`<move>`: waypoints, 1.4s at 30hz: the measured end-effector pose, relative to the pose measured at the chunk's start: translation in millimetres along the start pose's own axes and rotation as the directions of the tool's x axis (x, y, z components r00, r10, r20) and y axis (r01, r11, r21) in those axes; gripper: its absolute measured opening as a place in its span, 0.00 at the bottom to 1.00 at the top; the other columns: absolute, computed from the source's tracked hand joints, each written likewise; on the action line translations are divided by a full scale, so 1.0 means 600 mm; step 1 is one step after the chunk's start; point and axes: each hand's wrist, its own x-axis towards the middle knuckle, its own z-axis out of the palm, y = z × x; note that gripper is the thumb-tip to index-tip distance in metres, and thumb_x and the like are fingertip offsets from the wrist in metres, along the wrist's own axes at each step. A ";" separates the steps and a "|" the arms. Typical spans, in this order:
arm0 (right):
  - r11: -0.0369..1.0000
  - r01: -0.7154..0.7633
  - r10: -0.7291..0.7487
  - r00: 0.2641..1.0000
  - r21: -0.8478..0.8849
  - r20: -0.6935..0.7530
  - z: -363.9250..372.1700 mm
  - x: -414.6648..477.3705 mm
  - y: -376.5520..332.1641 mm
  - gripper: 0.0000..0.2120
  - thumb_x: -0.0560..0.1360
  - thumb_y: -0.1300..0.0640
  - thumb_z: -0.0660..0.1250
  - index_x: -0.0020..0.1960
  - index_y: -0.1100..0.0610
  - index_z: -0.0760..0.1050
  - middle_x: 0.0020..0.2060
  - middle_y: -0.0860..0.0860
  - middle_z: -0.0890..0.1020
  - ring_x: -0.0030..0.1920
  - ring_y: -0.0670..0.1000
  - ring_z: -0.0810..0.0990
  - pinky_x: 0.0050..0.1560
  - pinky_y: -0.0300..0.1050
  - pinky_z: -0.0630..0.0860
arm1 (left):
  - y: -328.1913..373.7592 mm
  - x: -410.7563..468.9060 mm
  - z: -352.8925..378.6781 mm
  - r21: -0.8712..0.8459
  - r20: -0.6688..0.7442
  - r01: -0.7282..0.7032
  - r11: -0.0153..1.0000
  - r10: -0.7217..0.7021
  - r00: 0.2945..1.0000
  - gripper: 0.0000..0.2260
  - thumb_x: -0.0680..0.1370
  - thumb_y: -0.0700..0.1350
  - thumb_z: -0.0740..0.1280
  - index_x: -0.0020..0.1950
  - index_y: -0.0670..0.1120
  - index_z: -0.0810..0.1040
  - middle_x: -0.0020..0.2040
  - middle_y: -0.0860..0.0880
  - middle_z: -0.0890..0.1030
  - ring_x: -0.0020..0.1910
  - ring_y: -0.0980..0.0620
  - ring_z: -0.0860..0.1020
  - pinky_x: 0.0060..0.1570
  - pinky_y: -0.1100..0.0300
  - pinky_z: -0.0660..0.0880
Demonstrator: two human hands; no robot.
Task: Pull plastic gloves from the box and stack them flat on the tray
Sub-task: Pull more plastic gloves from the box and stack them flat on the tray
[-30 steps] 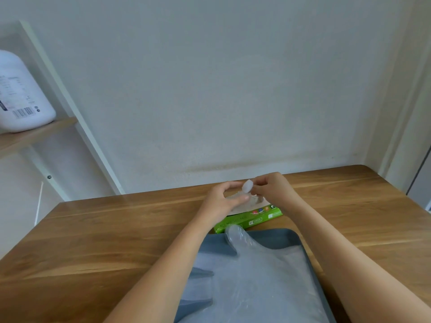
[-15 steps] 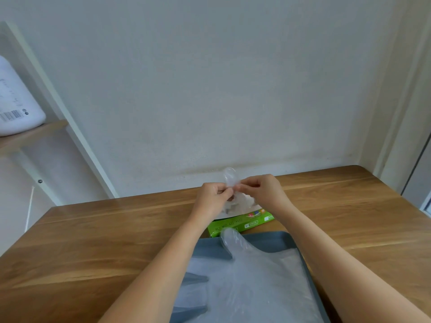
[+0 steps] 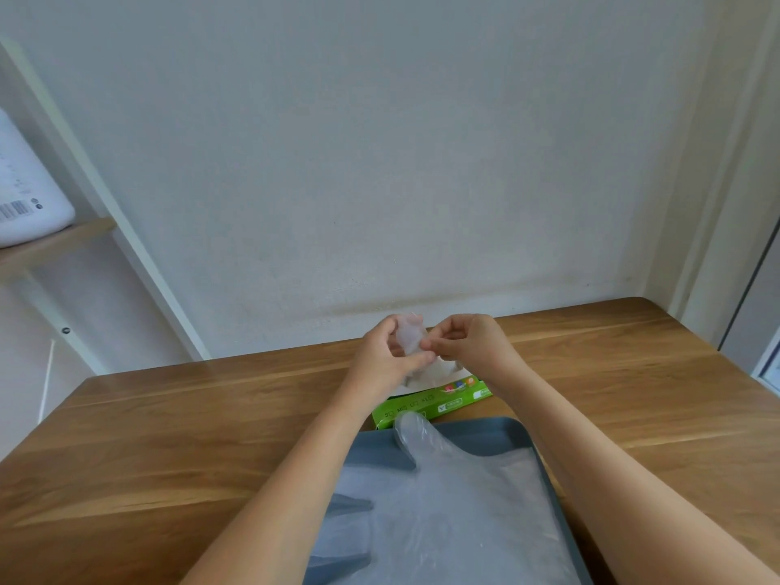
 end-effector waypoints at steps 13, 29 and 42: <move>0.998 -0.010 0.008 0.999 0.067 0.032 -0.002 -0.001 0.004 0.13 0.62 0.65 0.80 0.41 0.58 0.78 0.33 0.52 0.82 0.34 0.45 0.80 0.35 0.30 0.72 | 0.008 0.000 -0.010 -0.085 -0.077 -0.003 0.996 -0.003 0.997 0.09 0.75 0.32 0.68 0.47 0.46 0.82 0.40 0.53 0.84 0.35 0.65 0.80 0.31 0.74 0.71; 0.989 -0.093 0.110 0.983 0.114 -0.148 -0.002 0.011 0.014 0.11 0.80 0.56 0.62 0.44 0.62 0.78 0.35 0.53 0.84 0.37 0.52 0.81 0.40 0.43 0.80 | -0.033 -0.027 -0.032 0.623 0.307 -0.303 0.721 0.131 0.943 0.24 0.75 0.26 0.58 0.57 0.50 0.83 0.43 0.58 0.76 0.46 0.61 0.74 0.48 0.63 0.72; 0.936 -0.019 -0.051 0.980 -0.351 -0.190 0.014 0.009 0.021 0.07 0.76 0.59 0.67 0.40 0.61 0.80 0.35 0.52 0.84 0.37 0.48 0.83 0.31 0.38 0.77 | -0.018 -0.040 -0.016 0.673 0.358 -0.328 0.664 0.095 0.929 0.11 0.79 0.44 0.61 0.56 0.47 0.81 0.41 0.50 0.77 0.45 0.49 0.76 0.42 0.59 0.68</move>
